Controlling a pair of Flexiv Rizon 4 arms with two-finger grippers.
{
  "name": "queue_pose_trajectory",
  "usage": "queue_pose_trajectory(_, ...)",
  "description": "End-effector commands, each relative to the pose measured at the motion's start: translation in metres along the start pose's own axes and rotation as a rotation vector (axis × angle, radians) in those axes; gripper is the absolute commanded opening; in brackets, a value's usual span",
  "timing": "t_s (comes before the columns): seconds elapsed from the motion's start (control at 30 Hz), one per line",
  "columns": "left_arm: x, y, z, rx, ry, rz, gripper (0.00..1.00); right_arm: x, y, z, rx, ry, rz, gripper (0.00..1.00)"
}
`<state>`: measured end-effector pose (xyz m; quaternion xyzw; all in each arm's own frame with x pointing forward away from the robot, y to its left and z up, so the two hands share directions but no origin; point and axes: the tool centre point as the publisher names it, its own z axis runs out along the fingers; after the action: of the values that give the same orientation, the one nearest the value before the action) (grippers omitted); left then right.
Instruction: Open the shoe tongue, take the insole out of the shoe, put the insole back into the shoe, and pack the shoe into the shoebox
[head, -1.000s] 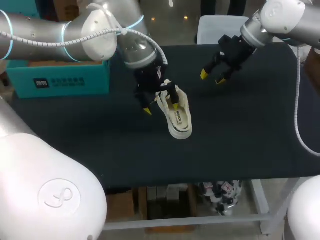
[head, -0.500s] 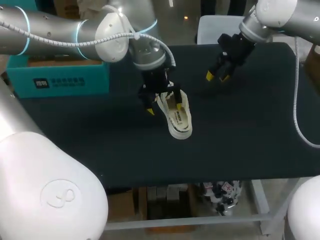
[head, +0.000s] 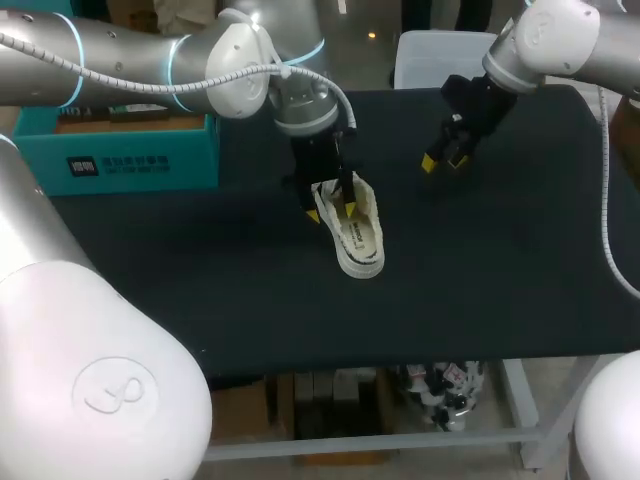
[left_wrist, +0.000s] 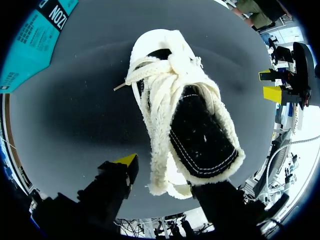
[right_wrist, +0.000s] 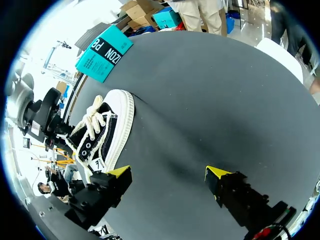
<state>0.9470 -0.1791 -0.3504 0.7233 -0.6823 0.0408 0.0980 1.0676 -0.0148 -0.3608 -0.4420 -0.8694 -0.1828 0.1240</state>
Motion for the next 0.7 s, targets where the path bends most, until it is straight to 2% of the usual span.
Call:
queue_pose_trajectory(0.03, 0.005, -0.002, 0.003, 0.02, -0.032, -0.002, 0.0, 0.004, -0.005, 0.0, -0.026, -0.018, 0.001, 1.0)
queue_pose_trajectory(0.23, 0.006, -0.01, 0.007, 0.085, -0.072, 0.012, 0.0, 0.004, -0.005, 0.0, -0.026, -0.018, 0.001, 1.0)
queue_pose_trajectory(0.47, 0.003, -0.012, 0.005, 0.112, -0.041, 0.072, 0.0, 0.004, -0.005, 0.0, -0.026, -0.018, 0.001, 1.0)
queue_pose_trajectory(0.57, 0.001, -0.013, 0.003, 0.112, -0.032, 0.131, 0.0, 0.007, -0.003, 0.002, -0.021, -0.025, 0.004, 1.0)
queue_pose_trajectory(0.7, -0.002, -0.014, -0.006, 0.109, -0.008, 0.269, 0.0, 0.022, -0.002, 0.006, -0.001, -0.06, -0.001, 1.0)
